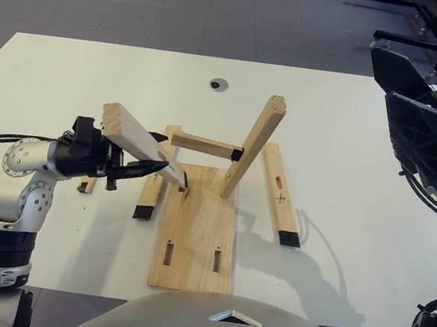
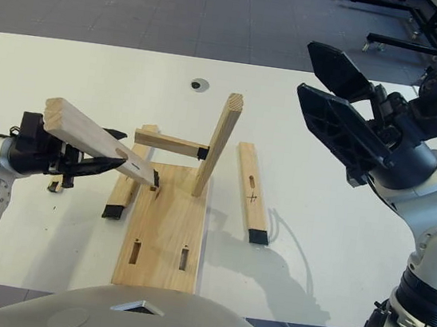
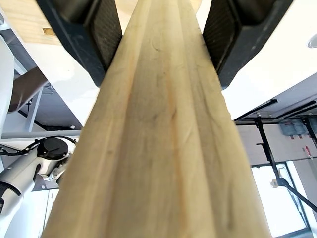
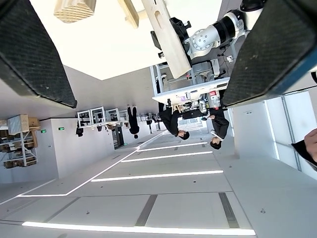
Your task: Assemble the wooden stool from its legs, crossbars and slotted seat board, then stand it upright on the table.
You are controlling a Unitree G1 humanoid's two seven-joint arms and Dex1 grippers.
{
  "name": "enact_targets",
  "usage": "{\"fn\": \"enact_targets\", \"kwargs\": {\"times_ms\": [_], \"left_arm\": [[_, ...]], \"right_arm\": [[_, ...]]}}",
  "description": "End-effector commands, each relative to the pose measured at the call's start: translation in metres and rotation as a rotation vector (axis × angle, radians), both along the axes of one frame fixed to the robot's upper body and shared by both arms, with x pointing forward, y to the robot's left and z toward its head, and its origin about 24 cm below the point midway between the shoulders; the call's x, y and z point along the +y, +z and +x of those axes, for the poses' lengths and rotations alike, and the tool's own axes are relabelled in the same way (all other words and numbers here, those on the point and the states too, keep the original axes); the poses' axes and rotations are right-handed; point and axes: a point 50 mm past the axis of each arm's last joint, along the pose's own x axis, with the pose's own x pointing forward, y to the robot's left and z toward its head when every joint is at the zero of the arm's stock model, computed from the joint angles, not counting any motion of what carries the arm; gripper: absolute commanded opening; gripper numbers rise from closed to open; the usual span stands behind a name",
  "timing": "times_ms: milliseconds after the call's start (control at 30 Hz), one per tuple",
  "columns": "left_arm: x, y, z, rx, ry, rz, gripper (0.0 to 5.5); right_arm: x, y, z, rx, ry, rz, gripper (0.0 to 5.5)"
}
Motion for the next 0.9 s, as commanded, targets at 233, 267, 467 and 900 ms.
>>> {"fn": "enact_targets", "kwargs": {"times_ms": [233,267,467,900], "left_arm": [[0.005,0.0,0.007,0.013,-0.042,0.075,2.02],[0.004,0.0,0.009,0.008,-0.047,0.076,2.02],[0.002,-0.001,0.013,0.012,-0.086,0.084,2.02],[0.009,-0.016,0.025,0.141,-0.161,0.116,2.02]], "right_arm": [[0.01,-0.001,-0.003,0.0,0.047,-0.032,5.36],[0.011,-0.001,-0.002,0.002,0.047,-0.032,5.36],[0.012,-0.003,0.0,0.011,0.041,-0.024,5.36],[0.017,-0.004,0.0,0.014,0.054,-0.022,5.36]]}}
